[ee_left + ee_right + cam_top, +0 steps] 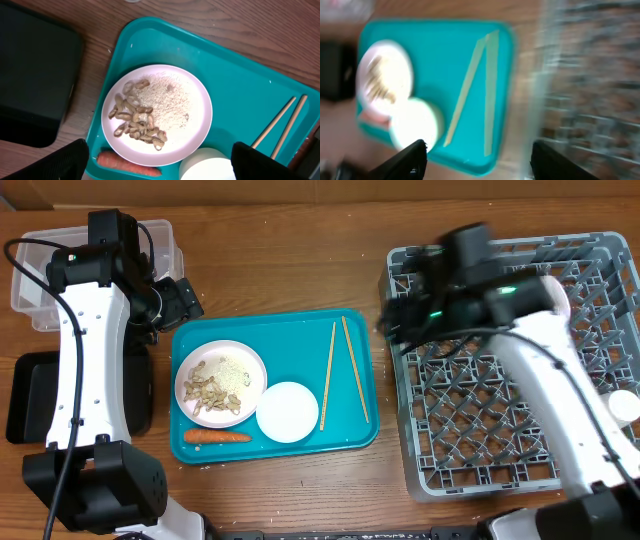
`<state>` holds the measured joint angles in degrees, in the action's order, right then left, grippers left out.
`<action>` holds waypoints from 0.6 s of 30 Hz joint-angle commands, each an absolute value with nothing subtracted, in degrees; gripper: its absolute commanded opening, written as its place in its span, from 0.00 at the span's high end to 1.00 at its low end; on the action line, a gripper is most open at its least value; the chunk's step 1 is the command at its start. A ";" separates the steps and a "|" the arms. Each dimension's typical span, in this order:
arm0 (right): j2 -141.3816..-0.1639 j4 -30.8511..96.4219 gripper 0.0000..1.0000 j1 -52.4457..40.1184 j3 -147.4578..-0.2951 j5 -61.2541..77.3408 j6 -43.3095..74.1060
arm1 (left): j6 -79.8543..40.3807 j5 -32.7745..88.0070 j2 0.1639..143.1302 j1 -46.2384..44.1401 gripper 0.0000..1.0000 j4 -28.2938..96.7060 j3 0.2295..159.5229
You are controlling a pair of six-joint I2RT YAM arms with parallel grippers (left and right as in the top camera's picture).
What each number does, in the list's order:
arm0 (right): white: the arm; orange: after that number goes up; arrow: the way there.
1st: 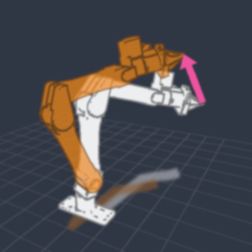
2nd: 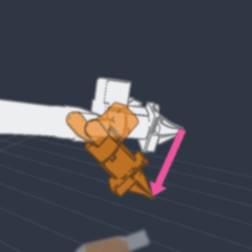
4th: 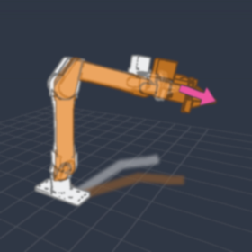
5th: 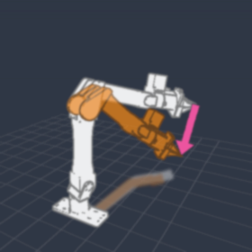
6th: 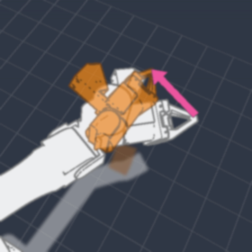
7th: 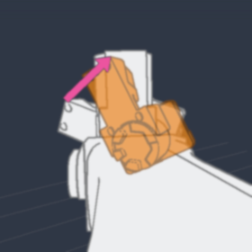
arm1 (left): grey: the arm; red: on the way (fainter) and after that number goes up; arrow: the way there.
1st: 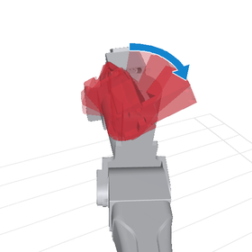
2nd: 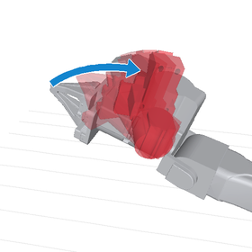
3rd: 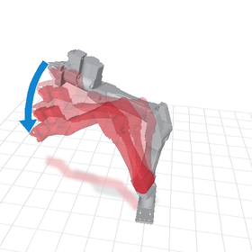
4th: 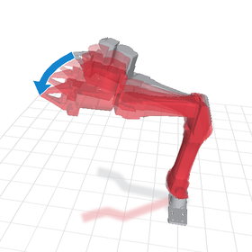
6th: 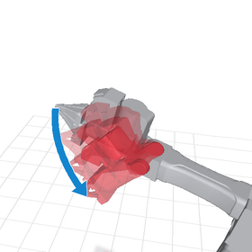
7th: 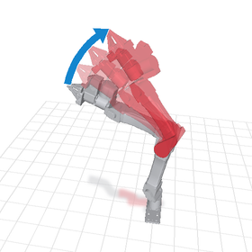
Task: Sort waste into correct bins and load items into the dishwasher
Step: 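Place the pink-lined bowl in the rack's upper right with the right gripper, then grasp the white bowl on the tray with the right gripper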
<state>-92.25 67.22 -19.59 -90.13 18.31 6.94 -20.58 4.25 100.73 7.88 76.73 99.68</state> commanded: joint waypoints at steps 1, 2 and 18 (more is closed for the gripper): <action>-95.55 66.32 0.31 -26.39 -89.58 21.93 5.76 | -19.31 4.49 100.01 7.46 0.07 76.62 99.35; -96.79 66.08 0.31 -27.97 -89.58 21.93 5.78 | -19.29 4.49 100.01 7.46 0.07 76.53 99.35; -118.69 63.72 0.50 -40.01 -89.58 21.08 9.21 | -19.29 4.47 100.01 7.46 0.07 77.14 99.35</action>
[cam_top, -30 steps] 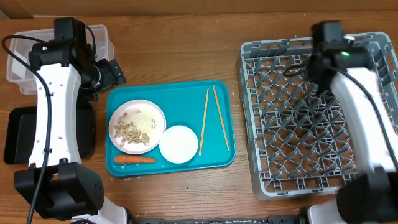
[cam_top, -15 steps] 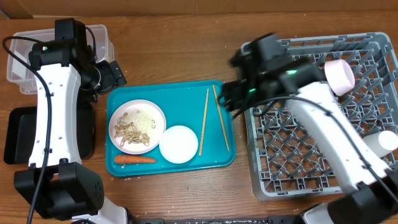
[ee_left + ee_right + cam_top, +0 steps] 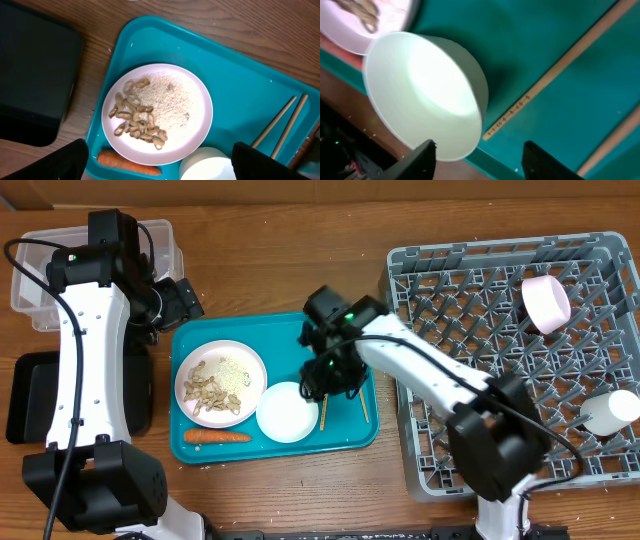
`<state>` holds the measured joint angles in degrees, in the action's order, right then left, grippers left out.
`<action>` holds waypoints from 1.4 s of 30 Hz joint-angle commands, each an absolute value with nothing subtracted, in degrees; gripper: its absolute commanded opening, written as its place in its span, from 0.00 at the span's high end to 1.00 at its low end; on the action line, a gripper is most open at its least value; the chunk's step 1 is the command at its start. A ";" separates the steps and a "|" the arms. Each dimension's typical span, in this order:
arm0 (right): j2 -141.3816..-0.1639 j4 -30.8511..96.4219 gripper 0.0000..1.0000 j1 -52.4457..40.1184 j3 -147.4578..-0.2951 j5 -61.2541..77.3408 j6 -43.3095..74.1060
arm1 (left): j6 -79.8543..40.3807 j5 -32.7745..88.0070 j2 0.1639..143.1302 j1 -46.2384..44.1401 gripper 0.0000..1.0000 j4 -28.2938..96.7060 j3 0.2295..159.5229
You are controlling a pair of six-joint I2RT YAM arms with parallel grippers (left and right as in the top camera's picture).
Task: Sort waste into correct bins and load items into the dishwasher
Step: 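Grasp the white bowl on the tray with the right gripper, then place the white bowl in the rack with the right gripper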
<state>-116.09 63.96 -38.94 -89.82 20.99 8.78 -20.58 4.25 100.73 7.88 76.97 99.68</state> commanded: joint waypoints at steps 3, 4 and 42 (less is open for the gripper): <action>-120.68 63.48 0.67 -40.66 -89.58 21.08 9.19 | -19.29 4.47 100.01 7.46 0.07 77.28 99.35; -120.86 63.26 0.79 -40.69 -89.58 21.06 9.19 | -19.29 4.47 100.01 7.46 0.07 77.34 99.35; -104.64 64.12 0.96 -9.06 -84.20 -65.91 43.31 | -19.29 4.29 100.01 7.46 0.07 76.62 99.35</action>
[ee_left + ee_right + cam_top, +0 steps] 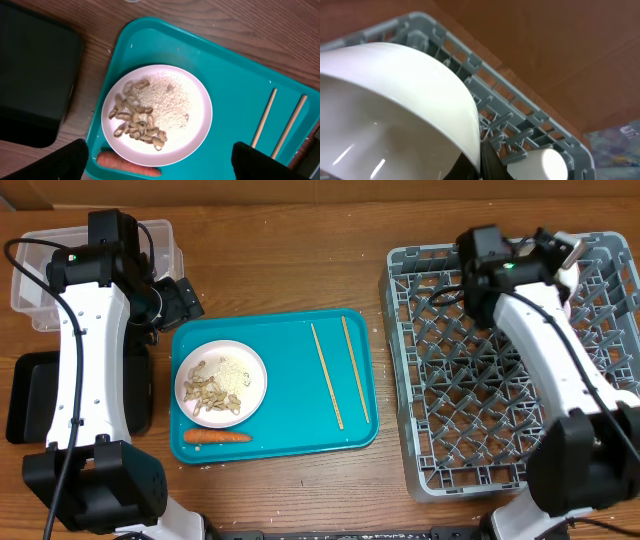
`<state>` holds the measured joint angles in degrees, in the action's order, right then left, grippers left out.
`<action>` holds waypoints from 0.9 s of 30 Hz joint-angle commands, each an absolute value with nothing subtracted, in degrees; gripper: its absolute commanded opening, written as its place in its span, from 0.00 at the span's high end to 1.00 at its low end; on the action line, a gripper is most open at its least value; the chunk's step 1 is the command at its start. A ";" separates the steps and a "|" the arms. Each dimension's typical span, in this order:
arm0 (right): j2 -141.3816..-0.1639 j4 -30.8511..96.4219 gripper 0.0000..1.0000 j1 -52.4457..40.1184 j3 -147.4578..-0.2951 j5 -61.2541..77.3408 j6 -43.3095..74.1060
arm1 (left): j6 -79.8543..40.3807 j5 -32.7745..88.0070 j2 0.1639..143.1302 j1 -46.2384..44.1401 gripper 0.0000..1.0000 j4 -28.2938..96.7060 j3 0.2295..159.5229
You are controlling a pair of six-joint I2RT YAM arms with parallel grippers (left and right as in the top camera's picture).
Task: Sort waste into correct bins and load items into the dishwasher
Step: 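Place the white bowl in the rack with the right gripper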
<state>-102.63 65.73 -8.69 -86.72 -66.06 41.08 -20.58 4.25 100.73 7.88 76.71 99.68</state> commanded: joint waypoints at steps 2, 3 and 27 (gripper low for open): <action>-105.58 63.35 0.96 -9.04 -83.22 -63.16 43.31 | -19.29 4.29 100.01 7.46 0.07 76.64 99.35; -105.89 63.16 0.96 -9.04 -82.74 -62.00 43.33 | -19.29 4.29 100.01 7.46 0.07 76.64 99.35; -106.48 68.34 0.78 -19.70 -81.06 -39.64 43.29 | -19.29 4.45 100.01 7.46 0.07 76.20 99.35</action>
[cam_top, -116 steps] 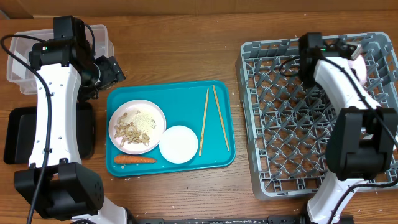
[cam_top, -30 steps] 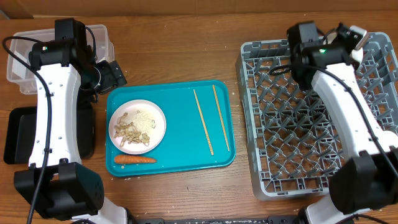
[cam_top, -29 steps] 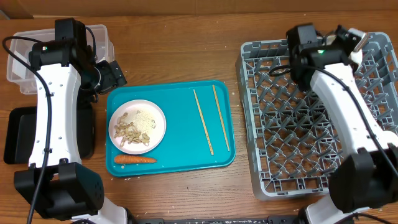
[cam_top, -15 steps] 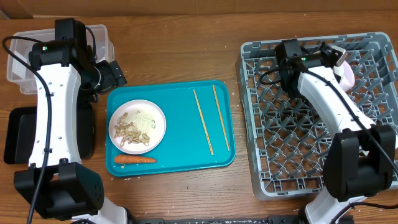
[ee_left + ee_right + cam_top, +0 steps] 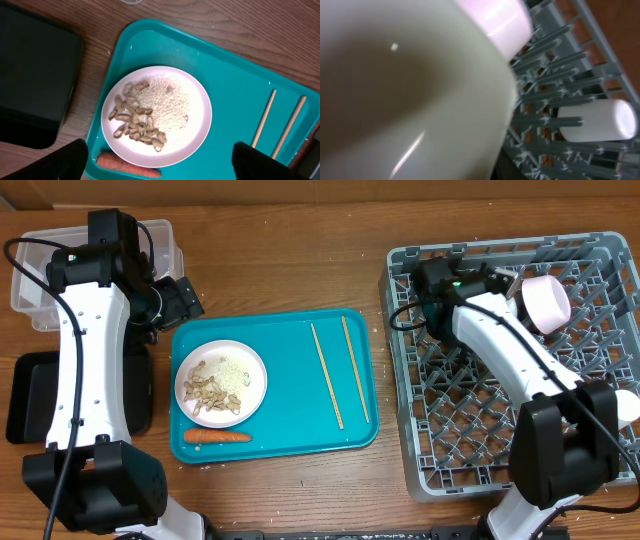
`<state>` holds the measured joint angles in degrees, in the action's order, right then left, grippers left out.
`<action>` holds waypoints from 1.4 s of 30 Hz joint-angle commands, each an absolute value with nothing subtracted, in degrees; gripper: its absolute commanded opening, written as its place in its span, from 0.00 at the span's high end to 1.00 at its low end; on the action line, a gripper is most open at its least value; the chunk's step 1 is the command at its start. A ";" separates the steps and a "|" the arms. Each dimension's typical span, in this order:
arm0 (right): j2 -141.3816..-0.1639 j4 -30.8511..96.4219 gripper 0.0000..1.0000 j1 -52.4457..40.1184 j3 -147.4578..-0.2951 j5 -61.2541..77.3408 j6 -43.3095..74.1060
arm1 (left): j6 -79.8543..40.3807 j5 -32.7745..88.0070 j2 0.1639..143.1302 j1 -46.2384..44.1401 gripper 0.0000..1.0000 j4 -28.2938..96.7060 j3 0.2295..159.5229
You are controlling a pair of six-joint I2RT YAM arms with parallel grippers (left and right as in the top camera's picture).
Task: Sort waste into correct bins and load items into the dishwasher
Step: 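Place the white bowl in the rack with the right gripper, then grasp a chopstick on the tray with the right gripper and carry to rack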
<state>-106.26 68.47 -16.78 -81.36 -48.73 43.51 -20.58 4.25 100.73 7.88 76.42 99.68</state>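
Observation:
The white bowl point(image 5: 410, 90) fills the right wrist view, and my right gripper point(image 5: 490, 281) is shut on its rim over the far left of the grey dish rack point(image 5: 500, 440). One dark finger point(image 5: 501, 169) shows below the bowl. A pink cup point(image 5: 545, 302) lies right beside it. My left gripper point(image 5: 161, 157) hangs open above the teal tray point(image 5: 290, 435). The tray holds a pink plate point(image 5: 156, 115) of peanut shells and rice, a carrot point(image 5: 129, 166) and two chopsticks point(image 5: 326, 375).
A white cup point(image 5: 626, 408) lies at the rack's right edge. A black bin point(image 5: 25, 395) sits left of the tray, with a clear container point(image 5: 40, 280) behind it. The left arm stands between the bins and the tray.
My right gripper, still shut on the bowl, has shifted from the rack's far edge leftward and down to the far left rows, next to the pink cup. The left arm has not moved.
The bowl first stood on the tray while my right arm was over the rack. Then the right gripper was at the bowl on the tray. Later the bowl was off the tray, held over the rack, and one chopstick lay shifted. Now the bowl is by the pink cup.

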 commanded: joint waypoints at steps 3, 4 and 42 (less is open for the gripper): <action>-106.45 70.24 0.25 -20.93 -81.06 -36.71 43.33 | -19.29 4.45 100.01 7.49 0.07 76.20 99.35; -106.41 71.00 0.14 -21.30 -81.19 -36.45 43.33 | -19.29 4.45 100.01 7.49 0.07 76.20 99.35; -115.31 63.96 0.23 -38.59 -92.92 8.19 12.47 | -19.29 4.45 100.01 7.46 0.02 76.66 99.35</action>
<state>-112.95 64.84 -37.28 -93.23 9.61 11.84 -20.43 4.25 100.73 7.88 76.36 99.68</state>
